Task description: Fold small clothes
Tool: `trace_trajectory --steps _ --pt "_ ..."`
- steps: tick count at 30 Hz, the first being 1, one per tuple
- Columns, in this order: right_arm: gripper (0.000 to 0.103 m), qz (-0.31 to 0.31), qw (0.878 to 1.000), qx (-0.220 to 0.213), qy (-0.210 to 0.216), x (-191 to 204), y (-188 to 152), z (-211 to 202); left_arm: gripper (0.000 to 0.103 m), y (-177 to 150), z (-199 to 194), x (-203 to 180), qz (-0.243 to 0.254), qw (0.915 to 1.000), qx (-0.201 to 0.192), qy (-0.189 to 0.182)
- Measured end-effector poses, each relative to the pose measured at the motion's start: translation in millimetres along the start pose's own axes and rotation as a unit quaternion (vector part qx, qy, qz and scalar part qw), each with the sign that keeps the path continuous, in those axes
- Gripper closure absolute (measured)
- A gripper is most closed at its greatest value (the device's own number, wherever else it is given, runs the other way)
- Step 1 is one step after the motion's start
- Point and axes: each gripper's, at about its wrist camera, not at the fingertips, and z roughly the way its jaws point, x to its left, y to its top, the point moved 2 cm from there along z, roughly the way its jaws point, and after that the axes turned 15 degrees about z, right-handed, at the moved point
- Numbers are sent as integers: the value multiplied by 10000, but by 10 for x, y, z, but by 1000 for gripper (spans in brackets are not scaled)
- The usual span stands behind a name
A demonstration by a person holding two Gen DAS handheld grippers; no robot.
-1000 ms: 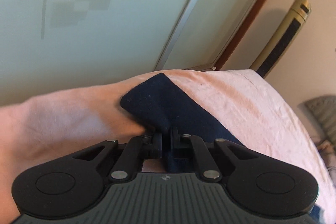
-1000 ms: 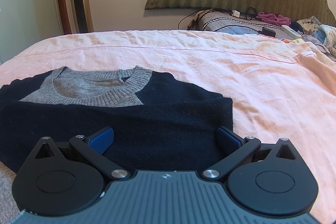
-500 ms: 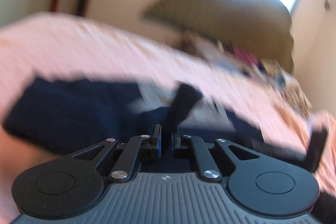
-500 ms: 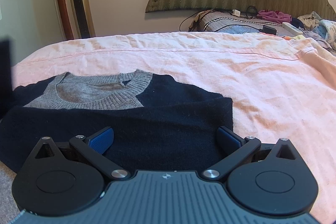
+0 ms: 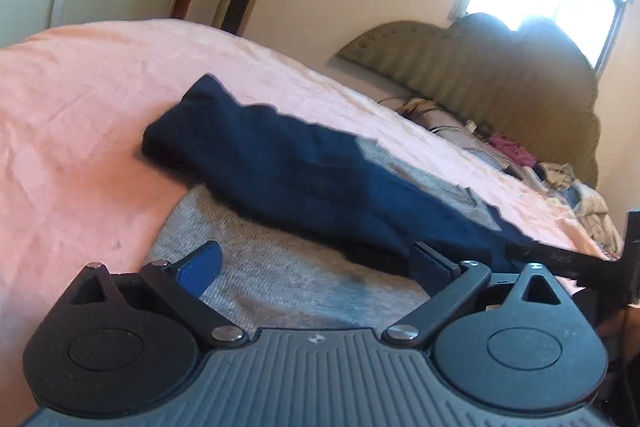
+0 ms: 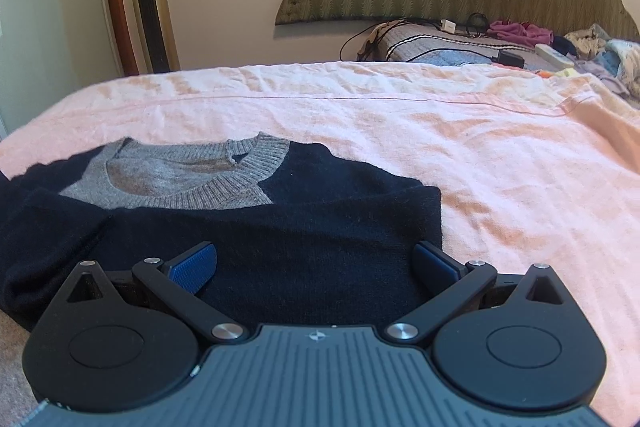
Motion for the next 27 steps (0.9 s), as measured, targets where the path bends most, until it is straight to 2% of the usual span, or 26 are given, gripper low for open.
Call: trace_trajectory --steps 1,2,4,6,7,9,10,11,13,15,16,17,20,24,27 --pt "0 248 9997 -17 -12 49 50 -89 2 3 -1 -3 19 10000 0 -6" --pt "0 542 9983 -69 182 84 93 -190 1 26 23 -21 32 10000 8 1" --pt "0 1226 9867 13 1072 188 175 -397 0 12 3 8 -5 10000 -5 -27" --pt "0 1503 9700 693 1780 364 202 -382 0 29 40 -9 -21 10000 -13 -29" --pt "0 1693 9568 1173 2051 467 190 -305 0 29 38 -2 -36 10000 -21 -38" --pt "2 2036 9342 1877 2249 606 131 -115 0 14 28 15 -66 10000 -36 -56" --pt "12 2188 9240 2155 2278 662 89 -12 0 13 24 28 -72 9999 -38 -59" --pt "23 2251 9188 2355 2230 718 48 79 0 14 21 33 -74 9999 -39 -60" --pt "38 2187 9228 2423 2047 829 -17 177 0 18 56 13 -71 9999 -38 -59" --pt "44 2043 9279 2395 1997 921 -21 183 0 19 55 17 -73 9999 -39 -60" --pt "59 1907 9313 2397 1970 963 -30 177 0 19 55 18 -76 9999 -40 -61" --pt "90 1737 9349 2416 1933 1006 -46 173 0 13 55 12 -84 9999 -44 -64" --pt "89 1299 9476 2229 1885 1050 -58 87 0 12 54 15 -103 9999 -53 -74" --pt "89 1069 9610 1687 1914 796 236 -152 0 10 49 15 -109 9999 -55 -78" --pt "89 954 9743 1350 1529 428 482 -262 0 11 52 13 -116 9999 -55 -77"
